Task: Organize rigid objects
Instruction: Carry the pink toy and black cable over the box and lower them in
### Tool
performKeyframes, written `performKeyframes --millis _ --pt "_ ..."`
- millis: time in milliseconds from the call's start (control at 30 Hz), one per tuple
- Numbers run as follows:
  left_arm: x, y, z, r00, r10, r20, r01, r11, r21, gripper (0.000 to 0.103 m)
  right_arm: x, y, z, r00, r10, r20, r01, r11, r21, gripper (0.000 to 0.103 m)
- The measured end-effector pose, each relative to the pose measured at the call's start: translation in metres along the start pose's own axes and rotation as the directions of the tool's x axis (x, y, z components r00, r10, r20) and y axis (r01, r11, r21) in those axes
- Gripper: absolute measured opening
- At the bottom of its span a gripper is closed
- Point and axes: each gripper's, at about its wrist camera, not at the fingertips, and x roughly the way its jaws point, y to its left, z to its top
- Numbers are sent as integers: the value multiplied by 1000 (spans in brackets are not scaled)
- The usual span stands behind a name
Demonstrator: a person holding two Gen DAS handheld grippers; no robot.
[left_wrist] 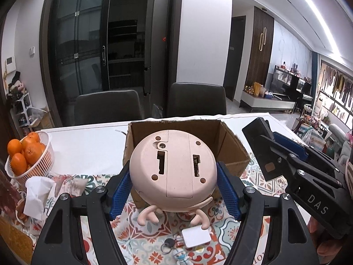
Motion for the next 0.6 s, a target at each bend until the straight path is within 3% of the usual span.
performKeyframes --millis 600 --pt "50 4 34 996 27 -91 -30 999 -34 72 42 -11 23 999 -25 -44 24 999 -32 37"
